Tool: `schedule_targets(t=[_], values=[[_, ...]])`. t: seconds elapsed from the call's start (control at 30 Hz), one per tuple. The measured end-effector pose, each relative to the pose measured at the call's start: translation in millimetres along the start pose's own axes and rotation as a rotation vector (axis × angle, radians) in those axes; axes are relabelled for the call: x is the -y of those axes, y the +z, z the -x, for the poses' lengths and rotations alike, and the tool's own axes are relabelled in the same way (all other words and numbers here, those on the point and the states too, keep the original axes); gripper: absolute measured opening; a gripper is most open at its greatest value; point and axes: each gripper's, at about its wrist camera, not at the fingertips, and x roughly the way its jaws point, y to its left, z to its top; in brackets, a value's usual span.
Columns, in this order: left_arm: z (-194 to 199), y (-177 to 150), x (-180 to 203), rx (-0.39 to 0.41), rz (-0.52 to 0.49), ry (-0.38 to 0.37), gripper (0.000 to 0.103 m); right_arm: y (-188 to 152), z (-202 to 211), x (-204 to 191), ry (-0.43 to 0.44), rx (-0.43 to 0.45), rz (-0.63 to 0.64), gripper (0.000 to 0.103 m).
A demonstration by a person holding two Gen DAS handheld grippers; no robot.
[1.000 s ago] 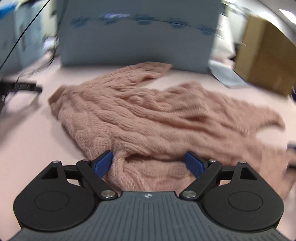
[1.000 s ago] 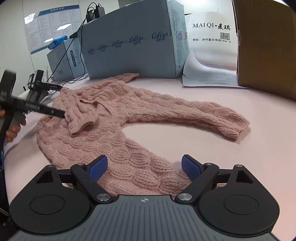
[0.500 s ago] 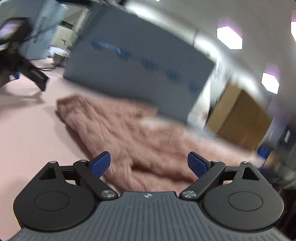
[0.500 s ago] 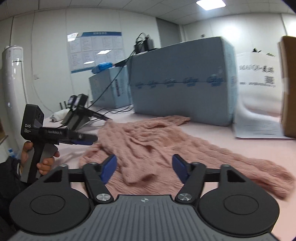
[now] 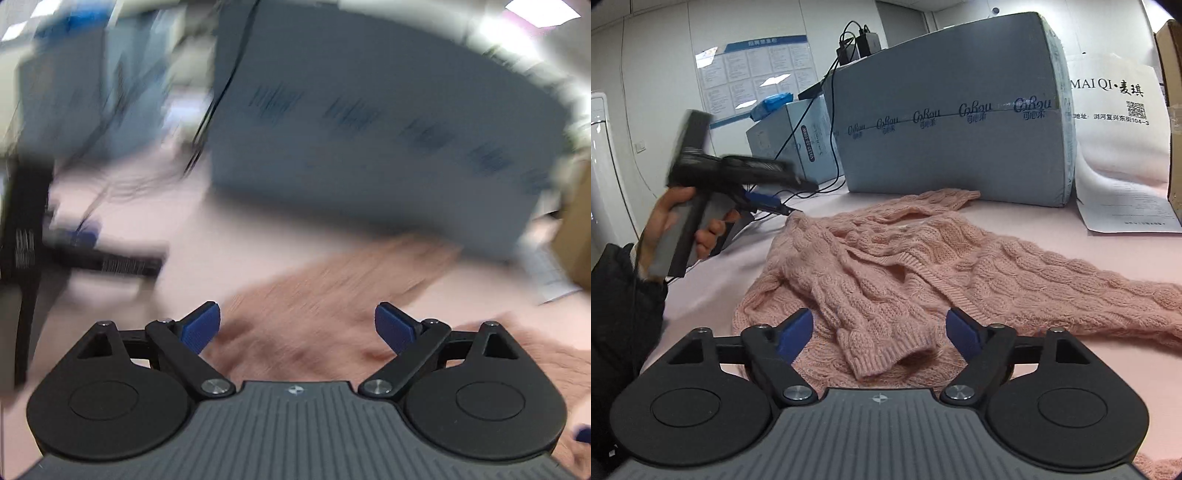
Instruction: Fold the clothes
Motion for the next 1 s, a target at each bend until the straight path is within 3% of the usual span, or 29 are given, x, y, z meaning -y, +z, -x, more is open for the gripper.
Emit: schedule_targets(t=[0.03,0.1,0.17,0.2,0.33,0.53,0.63,0.73,0.83,0.9,0.93,0.97,1.0], values=[[-8.4,-1.7,-1.2,-0.026,0.019,-0.011,0.078,-0.2,0.6,0.5,0.001,0.003,-0.001,0.08],[-17.5,-9.2,-1.0,-0.049,0.03,0.008,0.066,-0.3,1.2,1.0,-0.001,0.011,-0.002,0.08],[-14.9,-14.5,1.4,-0.027,0.009,0.055,0.048,0.5,-1.9,0.7,0.015,0.006,-0.008,0.08],[-11.3,-16.9,1.8,-0.01,0.011,0.063,0.047,1.0,-3.7,0.6,0.026,0.002,-0.012,0.079],[-1.7,-22.6,-8.5,0.027,0.06,0.052,0.025,2.8,-10.7,0.3,0.072,-0.013,-0.029,0.079],[12.0,-31.5,-25.6,0.043,0.076,0.089,0.021,5.6,-21.4,-0.2,0.14,-0.036,-0.053,0.081],[15.7,-40.7,-35.5,0.05,0.083,0.135,0.024,7.1,-26.7,-0.5,0.173,-0.047,-0.065,0.084],[16.9,-42.6,-48.7,0.041,0.12,0.098,0.028,8.5,-32.0,-0.7,0.207,-0.058,-0.078,0.089],[16.7,-42.2,-52.6,0.042,0.136,0.065,0.047,7.5,-40.4,1.1,0.219,-0.126,-0.116,0.09],[23.7,-42.6,-50.3,0.09,0.129,0.06,0.079,8.2,-39.6,3.0,0.226,-0.129,-0.127,0.091],[28.6,-42.9,-49.0,0.124,0.126,0.056,0.085,8.0,-38.1,3.4,0.219,-0.123,-0.133,0.092],[34.6,-43.5,-48.8,0.163,0.129,0.034,0.085,7.6,-36.9,3.8,0.212,-0.118,-0.137,0.092],[43.5,-45.0,-51.0,0.218,0.146,-0.034,0.085,7.6,-34.2,3.8,0.217,-0.104,-0.14,0.092]])
